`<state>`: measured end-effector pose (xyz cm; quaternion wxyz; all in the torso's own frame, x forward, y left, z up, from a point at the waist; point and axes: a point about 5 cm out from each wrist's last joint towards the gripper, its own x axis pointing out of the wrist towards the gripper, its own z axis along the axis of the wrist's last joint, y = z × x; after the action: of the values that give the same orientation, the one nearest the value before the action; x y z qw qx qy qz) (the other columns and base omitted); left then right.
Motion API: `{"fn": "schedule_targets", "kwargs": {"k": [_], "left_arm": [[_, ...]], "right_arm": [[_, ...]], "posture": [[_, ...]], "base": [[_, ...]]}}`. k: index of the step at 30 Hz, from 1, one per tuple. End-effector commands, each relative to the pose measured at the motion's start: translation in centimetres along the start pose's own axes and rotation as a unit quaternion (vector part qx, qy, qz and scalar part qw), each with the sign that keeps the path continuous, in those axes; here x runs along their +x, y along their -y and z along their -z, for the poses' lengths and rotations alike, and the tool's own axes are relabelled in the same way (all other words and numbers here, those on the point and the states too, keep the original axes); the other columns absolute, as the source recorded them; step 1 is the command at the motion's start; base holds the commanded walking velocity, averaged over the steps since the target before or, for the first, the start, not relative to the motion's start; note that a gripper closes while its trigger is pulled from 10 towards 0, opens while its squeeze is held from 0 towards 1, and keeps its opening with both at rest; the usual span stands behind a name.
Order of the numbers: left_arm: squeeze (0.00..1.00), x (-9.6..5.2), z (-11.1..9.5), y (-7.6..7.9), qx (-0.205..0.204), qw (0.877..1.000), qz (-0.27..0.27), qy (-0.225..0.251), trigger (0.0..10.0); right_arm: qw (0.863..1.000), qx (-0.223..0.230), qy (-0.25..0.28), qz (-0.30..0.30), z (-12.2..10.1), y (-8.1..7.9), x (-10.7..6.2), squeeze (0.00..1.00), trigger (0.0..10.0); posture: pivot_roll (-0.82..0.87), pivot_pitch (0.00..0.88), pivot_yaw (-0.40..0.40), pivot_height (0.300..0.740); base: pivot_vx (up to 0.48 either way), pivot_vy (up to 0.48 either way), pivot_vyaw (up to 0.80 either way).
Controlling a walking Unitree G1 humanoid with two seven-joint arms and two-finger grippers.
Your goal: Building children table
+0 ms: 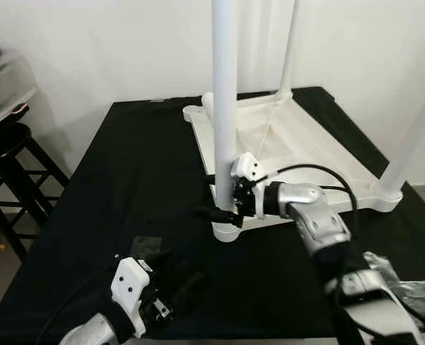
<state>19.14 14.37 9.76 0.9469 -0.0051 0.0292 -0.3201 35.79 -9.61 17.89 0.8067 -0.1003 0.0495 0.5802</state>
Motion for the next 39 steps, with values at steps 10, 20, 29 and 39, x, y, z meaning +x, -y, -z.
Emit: {"fn": "schedule_targets", "kwargs": {"k": [10, 20, 29, 39], "left_arm": [[0.00, -0.4, 0.4, 0.0, -0.001, 1.000, -0.003, -0.012, 10.0], [0.00, -0.8, 0.3, 0.1, -0.005, 1.000, 0.001, -0.011, 10.0], [0.00, -0.7, 0.3, 0.0, -0.005, 1.000, 0.008, -0.012, 10.0], [0.00, -0.3, 0.2, -0.2, -0.003, 1.000, 0.003, -0.007, 10.0]], "right_arm": [[1.000, 0.011, -0.001, 0.010, 1.6, 0.4, -0.8, 0.00, 0.0], [0.853, 0.143, -0.041, 0.500, 8.2, -4.6, -2.9, 0.00, 0.0], [0.887, 0.142, -0.041, 0.438, 7.9, -6.6, -2.3, 0.00, 0.0], [0.965, 0.040, 0.070, 0.250, 0.7, -2.6, -1.4, 0.45, 10.0]], "posture": [[-0.06, 0.035, 0.049, 0.740], [-0.06, 0.063, 0.064, 0.740], [-0.08, 0.052, 0.065, 0.740], [-0.06, 0.040, 0.059, 0.740]], "base": [[0.000, 0.000, 0.00], [0.000, 0.000, 0.00], [0.000, 0.000, 0.00], [0.000, 0.000, 0.00]]}}
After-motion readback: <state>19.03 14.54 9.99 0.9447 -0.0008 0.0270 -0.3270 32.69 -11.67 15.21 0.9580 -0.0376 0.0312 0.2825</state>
